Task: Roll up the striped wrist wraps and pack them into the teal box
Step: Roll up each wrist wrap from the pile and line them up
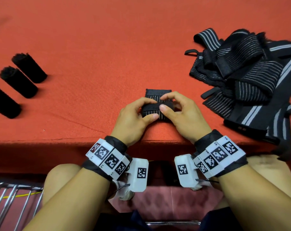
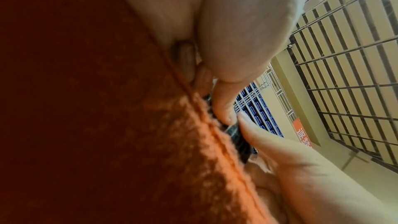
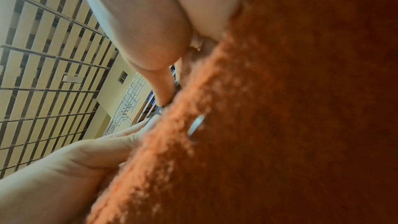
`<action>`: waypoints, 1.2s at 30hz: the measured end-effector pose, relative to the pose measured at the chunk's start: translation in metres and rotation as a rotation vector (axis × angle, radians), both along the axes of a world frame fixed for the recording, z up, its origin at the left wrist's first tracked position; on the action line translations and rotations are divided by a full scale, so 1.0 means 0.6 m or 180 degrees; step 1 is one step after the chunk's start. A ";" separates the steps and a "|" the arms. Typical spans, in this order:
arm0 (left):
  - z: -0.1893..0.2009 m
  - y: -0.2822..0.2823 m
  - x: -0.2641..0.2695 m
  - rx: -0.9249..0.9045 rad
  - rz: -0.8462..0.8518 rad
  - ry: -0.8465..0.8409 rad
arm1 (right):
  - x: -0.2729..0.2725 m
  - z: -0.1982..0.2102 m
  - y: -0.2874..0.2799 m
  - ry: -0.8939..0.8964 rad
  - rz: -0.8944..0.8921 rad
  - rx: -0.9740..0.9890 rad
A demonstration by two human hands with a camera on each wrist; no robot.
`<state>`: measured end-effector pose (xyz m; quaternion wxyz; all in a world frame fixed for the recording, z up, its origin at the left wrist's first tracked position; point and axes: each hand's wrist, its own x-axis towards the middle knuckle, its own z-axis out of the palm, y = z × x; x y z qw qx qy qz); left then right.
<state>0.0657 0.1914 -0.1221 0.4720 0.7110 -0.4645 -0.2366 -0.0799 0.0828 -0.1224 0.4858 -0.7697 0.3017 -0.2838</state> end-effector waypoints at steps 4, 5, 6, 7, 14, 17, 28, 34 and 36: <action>0.003 -0.006 0.000 0.0081 0.0060 -0.0038 | -0.012 0.001 0.002 -0.0193 0.0204 0.0003; 0.003 -0.007 0.000 0.0079 0.0072 -0.0044 | -0.014 0.001 0.001 -0.0188 0.0226 0.0069; 0.004 -0.007 -0.001 0.0073 0.0071 -0.0046 | -0.014 0.001 0.000 -0.0153 0.0239 0.0134; 0.004 -0.006 -0.001 0.0066 0.0065 -0.0047 | -0.013 0.001 -0.002 -0.0126 0.0233 0.0193; 0.006 0.003 -0.011 -0.0041 -0.0046 -0.0543 | 0.005 -0.005 -0.008 0.0177 -0.0263 0.0090; 0.007 -0.001 -0.010 0.0127 -0.0032 -0.0575 | 0.007 0.000 -0.012 0.0253 -0.0327 0.0195; 0.004 -0.011 -0.006 0.0190 -0.0001 -0.0445 | -0.019 0.004 -0.007 -0.0366 0.0392 0.0374; 0.000 0.003 -0.005 -0.0221 -0.0032 -0.0343 | -0.005 0.005 -0.004 -0.0170 0.0066 0.0247; -0.003 0.004 -0.002 -0.0243 -0.0059 -0.0340 | -0.003 0.006 -0.006 -0.0100 -0.0034 0.0135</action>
